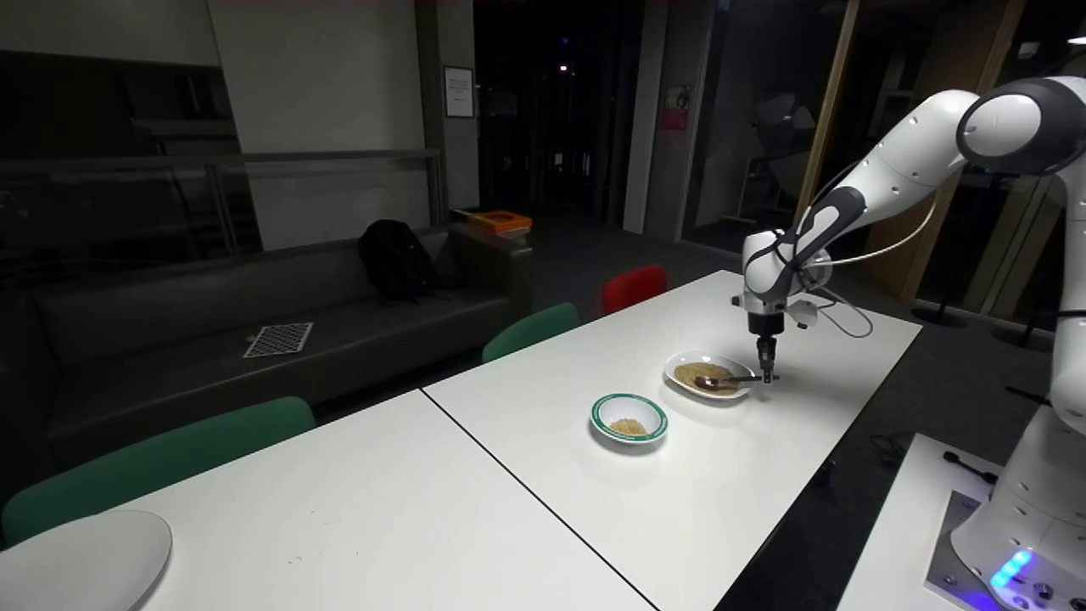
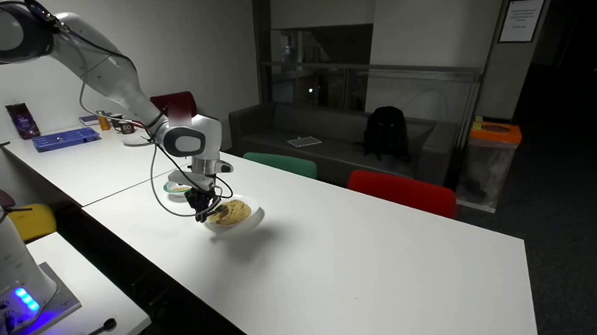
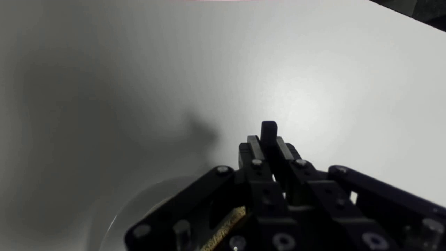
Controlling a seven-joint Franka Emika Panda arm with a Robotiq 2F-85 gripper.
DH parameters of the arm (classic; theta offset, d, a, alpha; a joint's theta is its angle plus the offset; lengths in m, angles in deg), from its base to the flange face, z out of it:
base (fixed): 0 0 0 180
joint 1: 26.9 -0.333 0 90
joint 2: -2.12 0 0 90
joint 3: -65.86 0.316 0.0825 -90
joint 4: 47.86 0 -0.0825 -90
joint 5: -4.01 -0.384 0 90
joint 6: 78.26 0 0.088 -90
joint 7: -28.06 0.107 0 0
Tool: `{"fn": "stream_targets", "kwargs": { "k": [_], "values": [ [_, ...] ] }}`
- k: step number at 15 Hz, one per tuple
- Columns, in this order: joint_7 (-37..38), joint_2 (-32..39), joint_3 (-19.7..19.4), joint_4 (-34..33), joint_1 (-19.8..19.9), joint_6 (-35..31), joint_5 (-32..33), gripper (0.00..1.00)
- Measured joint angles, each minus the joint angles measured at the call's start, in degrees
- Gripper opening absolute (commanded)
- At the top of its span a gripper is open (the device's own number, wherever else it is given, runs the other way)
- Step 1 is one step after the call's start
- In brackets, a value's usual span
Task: Spoon some contents from the white bowl into the green bowl twice
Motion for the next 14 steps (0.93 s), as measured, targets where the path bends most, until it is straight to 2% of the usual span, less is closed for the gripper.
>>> {"fn": "stream_targets", "kwargs": {
  "k": [13,14],
  "values": [
    [0.0,2.0,0.0,-1.9,0.0,-1.5,0.1,0.03],
    [0.0,2.3,0.1,-2.0,0.0,-1.5,0.1,0.36]
  ]
}}
